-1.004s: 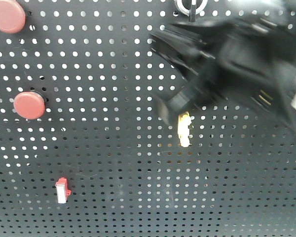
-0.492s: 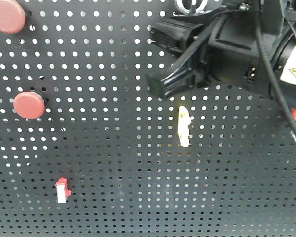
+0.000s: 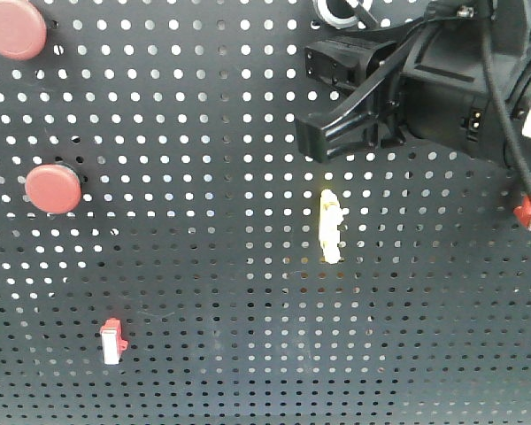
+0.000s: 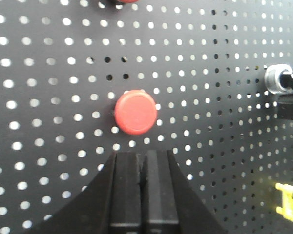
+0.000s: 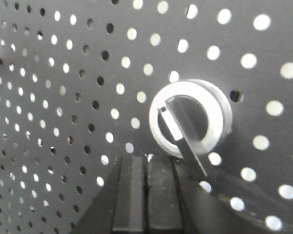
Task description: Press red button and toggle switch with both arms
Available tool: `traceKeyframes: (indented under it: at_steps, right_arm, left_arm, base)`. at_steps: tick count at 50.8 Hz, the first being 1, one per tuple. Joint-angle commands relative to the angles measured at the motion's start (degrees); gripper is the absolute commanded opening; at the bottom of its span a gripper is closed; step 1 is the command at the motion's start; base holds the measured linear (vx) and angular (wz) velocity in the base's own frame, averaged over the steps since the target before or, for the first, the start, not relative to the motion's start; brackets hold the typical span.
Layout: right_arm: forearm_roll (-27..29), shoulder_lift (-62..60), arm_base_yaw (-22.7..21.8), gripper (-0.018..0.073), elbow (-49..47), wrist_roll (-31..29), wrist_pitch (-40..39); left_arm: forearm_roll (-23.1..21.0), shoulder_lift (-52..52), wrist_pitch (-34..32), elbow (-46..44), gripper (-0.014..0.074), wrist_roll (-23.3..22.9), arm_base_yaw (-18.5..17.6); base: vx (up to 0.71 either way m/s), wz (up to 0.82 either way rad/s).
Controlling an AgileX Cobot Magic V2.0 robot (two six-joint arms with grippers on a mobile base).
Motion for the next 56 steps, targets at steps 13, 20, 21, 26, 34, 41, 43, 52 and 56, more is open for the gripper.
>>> traceKeyframes:
  at_steps: [13, 20, 21, 26, 34, 41, 43, 52, 56]
  right_arm:
    - [-1.2, -10.3, 0.9, 0.0000, -1.8, 0.3, 6.1]
    - [-1.3, -13.7, 0.9, 0.0000, -1.8, -1.1, 15.6]
    - [-1.3, -14.0, 0.9, 0.0000, -1.8, -1.5, 16.9]
    - [-1.3, -14.3, 0.9, 0.0000, -1.8, -3.2, 19.4]
    - [-0.9, -14.2, 0.9, 0.0000, -1.8, -2.4, 19.3]
    - [-0.9, -14.1, 0.9, 0.0000, -1.8, -2.5, 19.3]
    - [-0.9, -14.1, 0.9, 0.0000, -1.8, -2.5, 19.3]
    - [-0.9, -14.1, 0.9, 0.0000, -1.8, -2.5, 19.2]
    - [-0.9, -14.1, 0.9, 0.0000, -1.8, -2.5, 19.2]
  left_arm:
    - [-0.1, -0.1, -3.8, -1.6, 0.0000, 0.0, -0.1]
    - [-0.3, -0.1, -3.8, -1.6, 0.0001, 0.0, -0.1]
    - [-0.3, -0.1, -3.8, -1.6, 0.0001, 0.0, -0.1]
    - [-0.3, -0.1, -3.8, -1.6, 0.0002, -0.3, -0.1]
    - [-0.3, -0.1, -4.0, -1.6, 0.0002, -0.3, -0.1]
    - [-0.3, -0.1, -4.1, -1.6, 0.0002, -0.3, -0.1]
    - [-0.3, -0.1, -4.0, -1.6, 0.0002, -0.3, -0.1]
    - [-0.3, -0.1, -4.0, -1.6, 0.0002, -0.3, -0.1]
    - [-0.3, -0.1, -4.0, -1.6, 0.0002, -0.3, -0.1]
  base:
    - [0.00, 0.00]
    - [0.00, 0.00]
    - [0.00, 0.00]
    - [0.00, 0.00]
    - [0.00, 0.00]
    - [0.00, 0.00]
    - [0.00, 0.00]
    - [0.00, 0.00]
    - [0.00, 0.00]
